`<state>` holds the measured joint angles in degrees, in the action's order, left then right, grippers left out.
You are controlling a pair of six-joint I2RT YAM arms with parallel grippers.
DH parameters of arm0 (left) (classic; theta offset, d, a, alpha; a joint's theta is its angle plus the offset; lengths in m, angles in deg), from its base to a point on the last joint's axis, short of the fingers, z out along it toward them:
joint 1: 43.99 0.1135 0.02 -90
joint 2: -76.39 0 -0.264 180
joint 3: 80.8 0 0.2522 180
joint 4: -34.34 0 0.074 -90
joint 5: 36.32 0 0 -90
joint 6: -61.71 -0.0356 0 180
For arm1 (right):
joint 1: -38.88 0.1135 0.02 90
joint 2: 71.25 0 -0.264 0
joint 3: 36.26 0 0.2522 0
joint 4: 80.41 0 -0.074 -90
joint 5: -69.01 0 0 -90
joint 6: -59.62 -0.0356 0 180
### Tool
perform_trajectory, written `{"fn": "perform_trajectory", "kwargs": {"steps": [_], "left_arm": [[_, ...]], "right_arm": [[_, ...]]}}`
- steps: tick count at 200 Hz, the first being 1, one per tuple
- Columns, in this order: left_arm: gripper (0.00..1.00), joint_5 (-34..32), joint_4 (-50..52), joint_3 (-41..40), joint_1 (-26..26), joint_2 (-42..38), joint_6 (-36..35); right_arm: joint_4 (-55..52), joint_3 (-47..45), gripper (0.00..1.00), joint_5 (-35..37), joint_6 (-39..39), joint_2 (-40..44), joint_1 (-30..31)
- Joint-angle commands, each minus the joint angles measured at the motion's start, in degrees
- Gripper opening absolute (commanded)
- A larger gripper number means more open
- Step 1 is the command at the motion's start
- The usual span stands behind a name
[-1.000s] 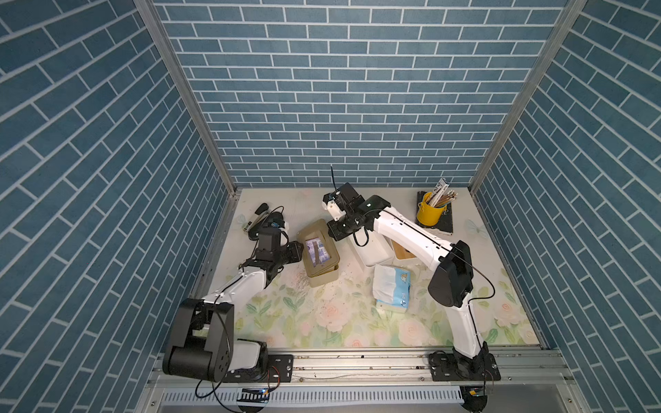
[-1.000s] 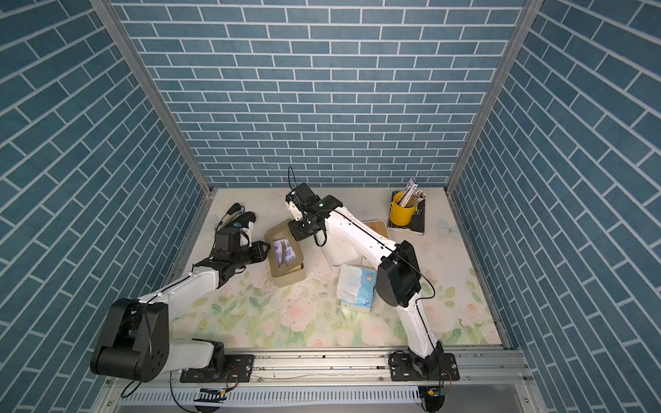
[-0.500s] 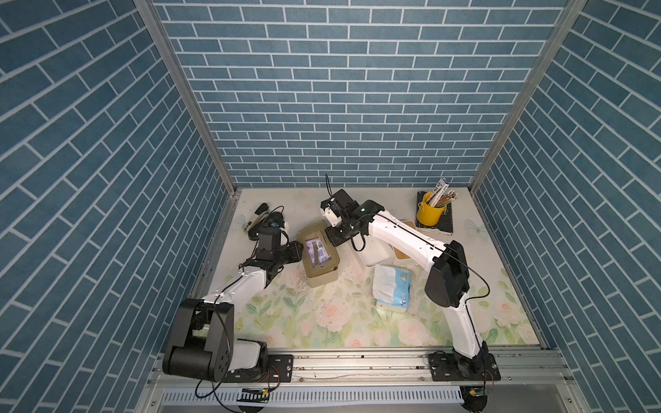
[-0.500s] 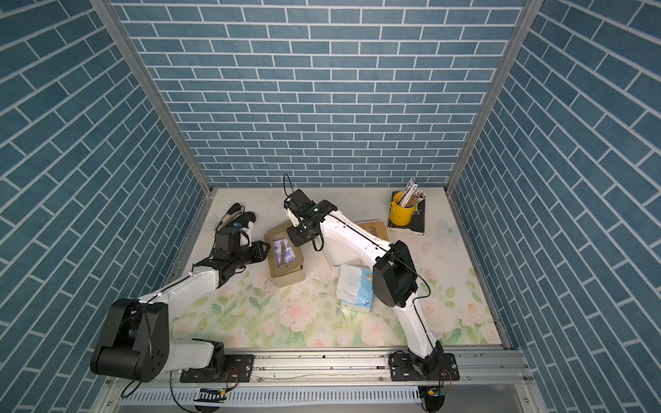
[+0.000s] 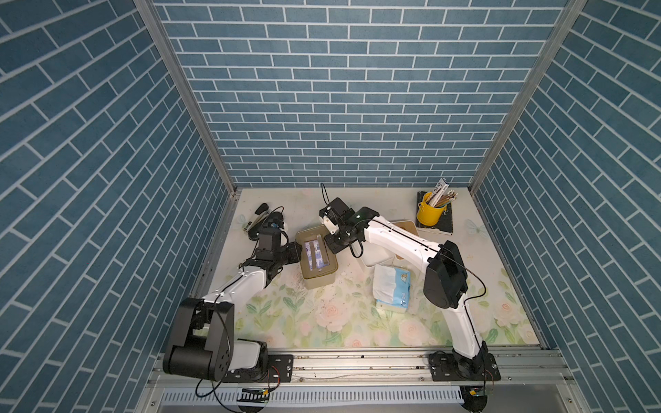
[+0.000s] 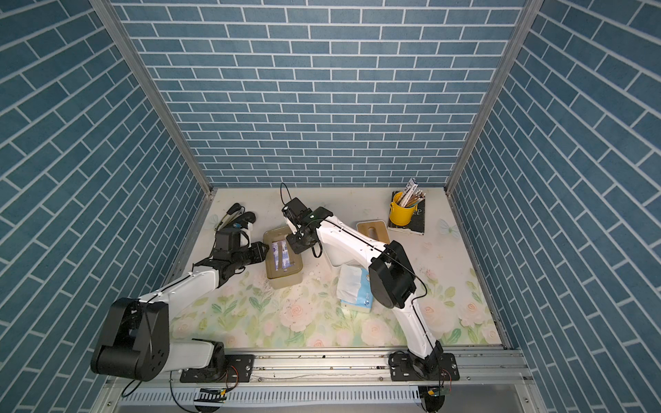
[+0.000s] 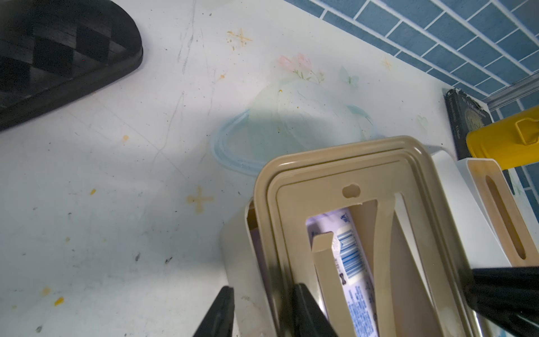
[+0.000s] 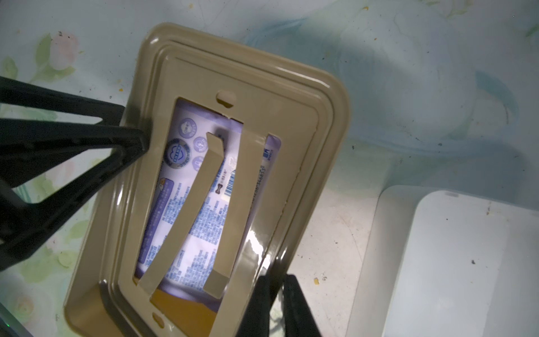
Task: Put the tissue paper into the tissue box
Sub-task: Close the box lid on the tissue box.
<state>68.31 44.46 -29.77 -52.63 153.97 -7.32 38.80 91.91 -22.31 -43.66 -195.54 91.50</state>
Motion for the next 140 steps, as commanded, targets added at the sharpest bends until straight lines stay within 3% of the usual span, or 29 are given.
{"fn": "perform_trajectory", "kwargs": {"steps": [1, 52, 140], "left_arm": [[0.41, -0.4, 3.9, 0.2, -0.3, 0.6, -0.7], [0.41, -0.4, 4.0, 0.5, -0.4, 0.2, -0.6], [0.41, -0.4, 3.7, 0.3, -0.5, 0.1, -0.6]], "right_arm": [[-0.4, -1.0, 0.14, 0.2, -0.5, -2.7, 0.9], [1.0, -0.2, 0.33, -1.9, -1.5, -2.6, 0.8], [3.0, 0.9, 0.36, -5.6, -3.0, -2.2, 0.8]]}}
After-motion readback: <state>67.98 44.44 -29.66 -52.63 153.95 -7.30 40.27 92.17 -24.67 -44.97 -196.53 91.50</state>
